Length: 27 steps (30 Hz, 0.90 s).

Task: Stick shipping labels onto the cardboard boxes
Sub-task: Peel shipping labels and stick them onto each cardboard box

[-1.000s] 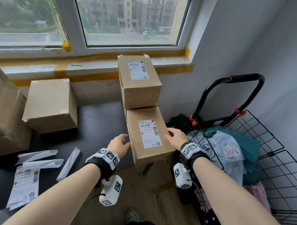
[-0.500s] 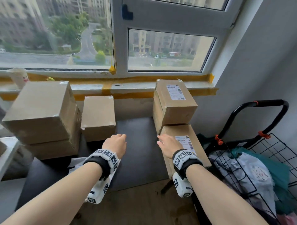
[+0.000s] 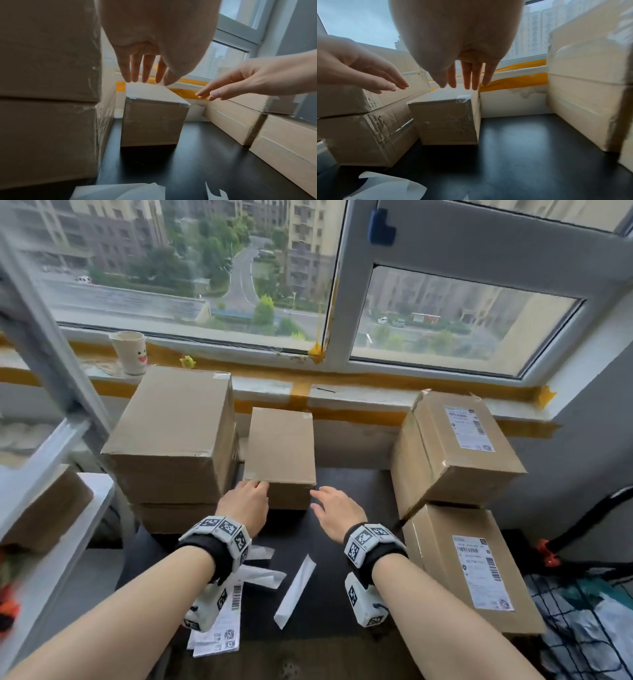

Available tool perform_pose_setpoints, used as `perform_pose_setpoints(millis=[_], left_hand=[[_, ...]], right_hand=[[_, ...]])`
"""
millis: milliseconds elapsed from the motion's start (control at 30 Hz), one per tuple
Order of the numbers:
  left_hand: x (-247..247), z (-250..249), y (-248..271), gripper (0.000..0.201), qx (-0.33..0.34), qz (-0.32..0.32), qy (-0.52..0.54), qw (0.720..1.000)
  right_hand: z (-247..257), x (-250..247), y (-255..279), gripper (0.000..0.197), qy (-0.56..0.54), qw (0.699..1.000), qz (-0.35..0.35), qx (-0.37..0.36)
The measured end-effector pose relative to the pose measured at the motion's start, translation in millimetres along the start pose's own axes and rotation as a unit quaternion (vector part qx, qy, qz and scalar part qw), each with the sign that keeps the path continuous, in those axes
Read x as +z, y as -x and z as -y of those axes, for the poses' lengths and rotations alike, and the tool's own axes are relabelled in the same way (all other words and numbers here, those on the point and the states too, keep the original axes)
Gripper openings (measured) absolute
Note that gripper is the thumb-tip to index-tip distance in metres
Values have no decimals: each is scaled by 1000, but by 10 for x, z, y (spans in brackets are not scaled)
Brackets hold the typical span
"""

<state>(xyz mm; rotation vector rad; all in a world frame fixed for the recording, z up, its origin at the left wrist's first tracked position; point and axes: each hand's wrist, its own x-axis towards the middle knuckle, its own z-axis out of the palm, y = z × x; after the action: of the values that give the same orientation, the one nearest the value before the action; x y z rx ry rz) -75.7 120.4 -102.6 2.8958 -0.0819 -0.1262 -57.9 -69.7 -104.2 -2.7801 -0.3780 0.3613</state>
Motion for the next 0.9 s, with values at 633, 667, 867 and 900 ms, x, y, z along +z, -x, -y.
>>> perform_pose_setpoints(millis=[633,667,867,900], left_hand=[[238,109,-655,34,-286,-55,321,901],[250,126,-658,35,-291,-66,354,886],[517,169,-619,42,-274,-5,456,847],[588,167,-611,44,-263,7,455,851]], right_hand=[[-284,279,-1129,66,-394,912,-6,114],[-312,268,-1114,66,-405,907,-5,113],[-556,169,-822,64,-452,885,-9,114],[-603,166,-755,63,-453,884,-13,116]])
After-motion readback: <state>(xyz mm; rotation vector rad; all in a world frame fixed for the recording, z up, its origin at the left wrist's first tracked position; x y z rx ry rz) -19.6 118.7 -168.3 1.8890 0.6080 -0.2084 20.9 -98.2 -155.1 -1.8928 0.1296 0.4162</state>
